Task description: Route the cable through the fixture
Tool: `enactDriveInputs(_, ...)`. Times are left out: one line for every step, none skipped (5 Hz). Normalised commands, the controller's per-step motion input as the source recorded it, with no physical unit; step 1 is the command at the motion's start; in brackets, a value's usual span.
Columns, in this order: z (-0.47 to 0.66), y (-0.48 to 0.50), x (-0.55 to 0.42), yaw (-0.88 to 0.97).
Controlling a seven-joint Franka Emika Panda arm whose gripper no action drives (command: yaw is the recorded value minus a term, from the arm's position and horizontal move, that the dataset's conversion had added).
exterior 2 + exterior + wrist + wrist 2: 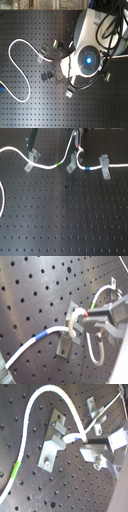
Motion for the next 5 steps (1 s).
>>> enactDriveInputs(0.0, -0.008, -0.022, 0.0)
enactDriveInputs(0.09, -0.083, -0.224, 0.0)
enactDriveInputs(0.04, -0.106, -0.287, 0.0)
enactDriveInputs(0.03, -0.115, -0.37, 0.0)
enactDriveInputs(0.03, 0.006, -0.41, 0.0)
